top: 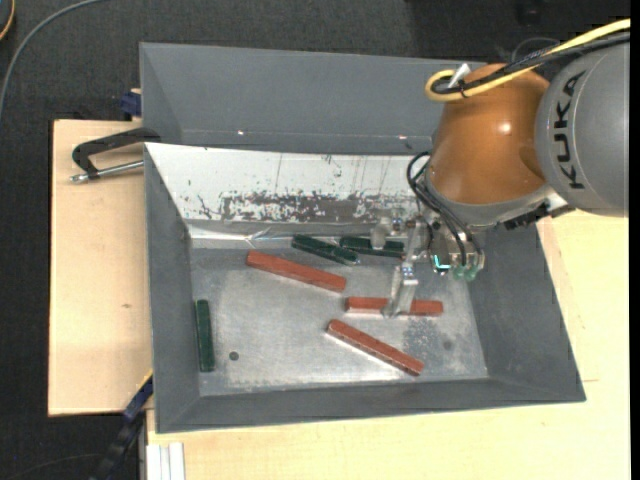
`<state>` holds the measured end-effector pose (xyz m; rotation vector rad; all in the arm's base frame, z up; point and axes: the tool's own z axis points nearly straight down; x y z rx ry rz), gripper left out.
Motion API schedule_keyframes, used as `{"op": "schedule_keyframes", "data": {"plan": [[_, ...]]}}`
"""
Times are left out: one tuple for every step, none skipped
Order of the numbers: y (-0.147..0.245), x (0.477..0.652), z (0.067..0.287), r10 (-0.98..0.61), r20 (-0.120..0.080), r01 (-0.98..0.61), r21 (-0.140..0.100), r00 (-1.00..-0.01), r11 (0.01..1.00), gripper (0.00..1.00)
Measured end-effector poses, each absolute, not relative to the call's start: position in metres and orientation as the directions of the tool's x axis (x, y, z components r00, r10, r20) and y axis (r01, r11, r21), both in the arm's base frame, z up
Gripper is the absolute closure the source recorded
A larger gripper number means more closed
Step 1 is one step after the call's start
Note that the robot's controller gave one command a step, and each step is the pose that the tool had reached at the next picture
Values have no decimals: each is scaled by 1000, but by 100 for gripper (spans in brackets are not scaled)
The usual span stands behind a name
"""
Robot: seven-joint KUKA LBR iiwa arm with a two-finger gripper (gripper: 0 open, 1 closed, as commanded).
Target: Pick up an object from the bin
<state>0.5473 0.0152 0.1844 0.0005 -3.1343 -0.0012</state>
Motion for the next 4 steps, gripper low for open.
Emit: {"op": "schedule_keyframes", "data": {"plan": [[-7, 552, 67, -29, 6, -29, 1, -1000, 1000, 0], [-7, 554, 71, -29, -1, -29, 1, -1000, 1000, 100], [-34, 542, 199, -194, -13, -194, -3, -981, 981, 100], [-33, 555, 260, -770, -7, -770, -5, -638, 638, 100]]}}
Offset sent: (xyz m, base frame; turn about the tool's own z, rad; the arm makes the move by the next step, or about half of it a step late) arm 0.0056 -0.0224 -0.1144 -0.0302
